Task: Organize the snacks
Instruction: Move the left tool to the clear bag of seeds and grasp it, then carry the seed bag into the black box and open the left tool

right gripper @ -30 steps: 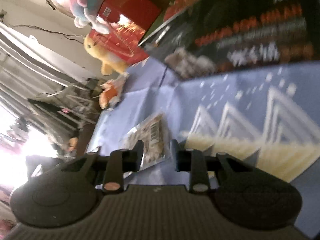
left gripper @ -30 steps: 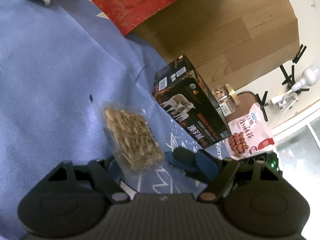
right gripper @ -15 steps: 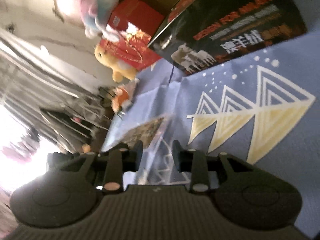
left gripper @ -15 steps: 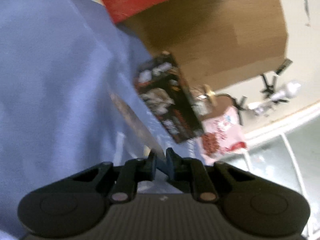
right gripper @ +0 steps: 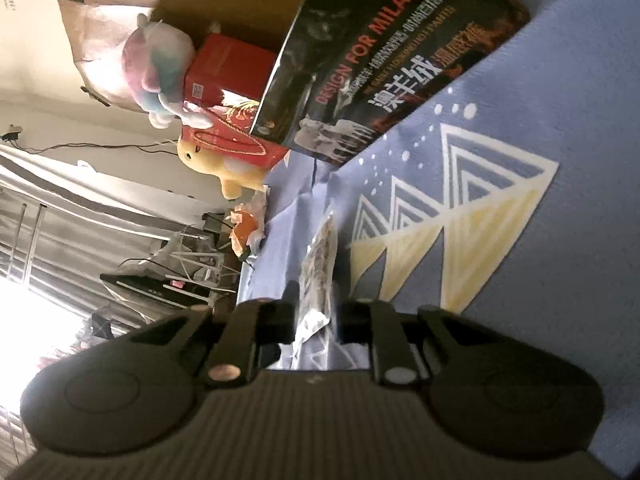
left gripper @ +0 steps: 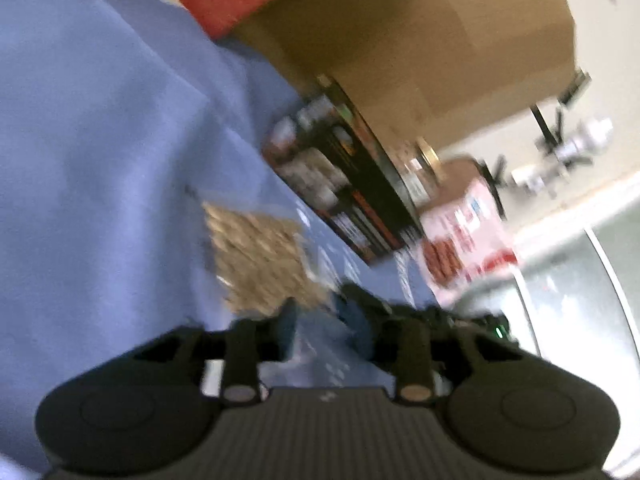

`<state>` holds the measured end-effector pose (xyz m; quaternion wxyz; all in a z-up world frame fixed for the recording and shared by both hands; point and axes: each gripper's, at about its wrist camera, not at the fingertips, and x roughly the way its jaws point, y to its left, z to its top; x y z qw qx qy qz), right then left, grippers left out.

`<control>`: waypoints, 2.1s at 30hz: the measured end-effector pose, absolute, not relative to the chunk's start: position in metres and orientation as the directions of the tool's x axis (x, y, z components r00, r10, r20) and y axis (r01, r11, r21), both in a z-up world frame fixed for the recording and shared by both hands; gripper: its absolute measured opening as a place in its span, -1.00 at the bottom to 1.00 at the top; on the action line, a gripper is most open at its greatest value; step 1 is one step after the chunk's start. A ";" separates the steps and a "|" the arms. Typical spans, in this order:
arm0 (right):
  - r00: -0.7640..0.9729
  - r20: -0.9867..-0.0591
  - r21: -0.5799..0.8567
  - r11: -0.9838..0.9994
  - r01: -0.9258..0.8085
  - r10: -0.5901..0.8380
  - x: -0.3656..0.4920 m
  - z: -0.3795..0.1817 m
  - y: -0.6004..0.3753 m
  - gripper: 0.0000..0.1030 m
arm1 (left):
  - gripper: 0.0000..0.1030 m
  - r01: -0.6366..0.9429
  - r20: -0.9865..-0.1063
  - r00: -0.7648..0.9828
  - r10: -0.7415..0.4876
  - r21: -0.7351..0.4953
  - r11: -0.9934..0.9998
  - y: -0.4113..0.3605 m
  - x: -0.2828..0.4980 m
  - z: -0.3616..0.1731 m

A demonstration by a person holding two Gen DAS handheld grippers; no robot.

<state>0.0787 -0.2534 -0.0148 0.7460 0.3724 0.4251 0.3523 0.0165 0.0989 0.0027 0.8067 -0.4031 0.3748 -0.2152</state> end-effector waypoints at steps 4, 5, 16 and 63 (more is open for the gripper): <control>0.390 -0.381 0.846 0.487 -0.219 0.838 0.081 -0.014 -0.248 -0.60 | -0.25 -0.031 -0.461 0.665 -0.588 -0.804 0.594 0.121 0.023 -0.004; 0.390 -0.386 0.841 0.493 -0.223 0.836 0.082 -0.013 -0.246 -0.60 | -0.25 -0.054 -0.472 0.660 -0.584 -0.806 0.590 0.123 0.028 -0.009; 0.332 -0.424 0.827 0.510 -0.237 0.842 0.097 -0.020 -0.212 -0.77 | -0.19 -0.024 -0.437 0.636 -0.636 -0.835 0.549 0.122 0.037 -0.020; 0.900 -0.274 0.165 0.939 -0.303 0.339 0.087 0.090 -0.250 0.11 | 0.36 0.246 -0.475 0.727 -0.495 -0.492 0.835 -0.017 0.102 0.094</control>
